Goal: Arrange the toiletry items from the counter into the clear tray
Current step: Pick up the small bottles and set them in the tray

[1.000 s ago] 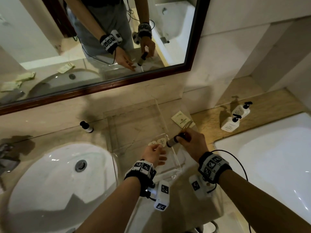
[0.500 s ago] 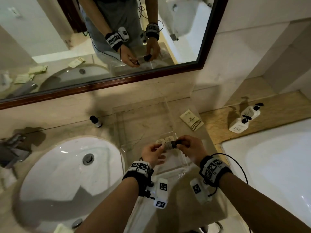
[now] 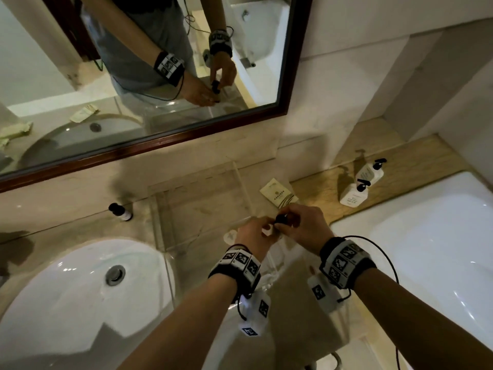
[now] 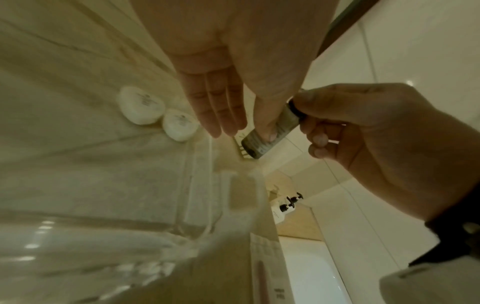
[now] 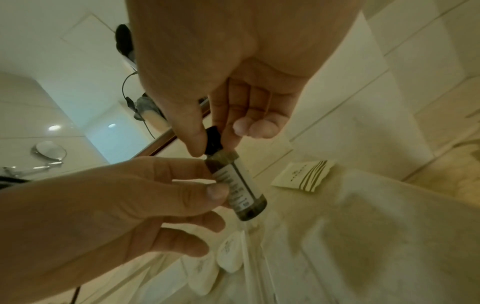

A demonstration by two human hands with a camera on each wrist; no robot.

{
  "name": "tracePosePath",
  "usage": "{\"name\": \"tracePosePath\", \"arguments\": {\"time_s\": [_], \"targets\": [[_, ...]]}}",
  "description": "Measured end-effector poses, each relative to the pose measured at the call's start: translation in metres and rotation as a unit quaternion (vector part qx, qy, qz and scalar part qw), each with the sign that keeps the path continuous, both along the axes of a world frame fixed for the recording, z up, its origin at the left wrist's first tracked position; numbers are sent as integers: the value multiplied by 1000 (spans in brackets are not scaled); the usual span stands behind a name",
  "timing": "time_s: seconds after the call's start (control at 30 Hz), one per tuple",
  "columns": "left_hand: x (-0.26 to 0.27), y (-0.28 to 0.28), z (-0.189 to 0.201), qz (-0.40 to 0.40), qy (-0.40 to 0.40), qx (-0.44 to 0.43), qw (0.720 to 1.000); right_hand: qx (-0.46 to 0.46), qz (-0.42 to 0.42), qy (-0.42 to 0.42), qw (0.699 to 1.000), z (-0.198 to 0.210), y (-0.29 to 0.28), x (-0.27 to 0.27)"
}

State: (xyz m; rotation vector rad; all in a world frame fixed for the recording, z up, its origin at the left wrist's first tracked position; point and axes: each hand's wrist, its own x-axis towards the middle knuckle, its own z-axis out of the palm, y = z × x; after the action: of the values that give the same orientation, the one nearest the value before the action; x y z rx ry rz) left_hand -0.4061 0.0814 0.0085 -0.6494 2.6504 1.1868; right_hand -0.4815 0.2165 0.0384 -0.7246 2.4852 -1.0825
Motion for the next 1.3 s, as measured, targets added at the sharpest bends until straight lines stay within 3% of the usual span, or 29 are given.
{"name": "tracePosePath", "arguments": {"time_s": [0.1, 0.27, 0.4, 0.53, 0.67, 0.93, 1.3], "targets": [[-12, 10, -5, -9, 15, 23, 1000, -14, -29, -8, 999, 3, 10, -8], [-7, 9, -12, 43, 11, 147, 988, -41, -56, -45, 997, -2, 19, -18], [20, -13, -25, 83, 8, 195, 977, -19, -13, -91, 996, -18, 11, -17], [57, -41, -35, 115, 6, 161, 980, 64, 116, -63, 989, -36, -14, -1], [80, -54, -48, 162, -11, 131, 978, 146, 167, -10, 975, -51, -38, 17], [79, -54, -75, 241, -43, 148, 958, 236, 155, 29, 959, -67, -48, 24], [75, -44, -82, 310, -48, 171, 934, 205, 132, 29, 969, -68, -45, 24]]}}
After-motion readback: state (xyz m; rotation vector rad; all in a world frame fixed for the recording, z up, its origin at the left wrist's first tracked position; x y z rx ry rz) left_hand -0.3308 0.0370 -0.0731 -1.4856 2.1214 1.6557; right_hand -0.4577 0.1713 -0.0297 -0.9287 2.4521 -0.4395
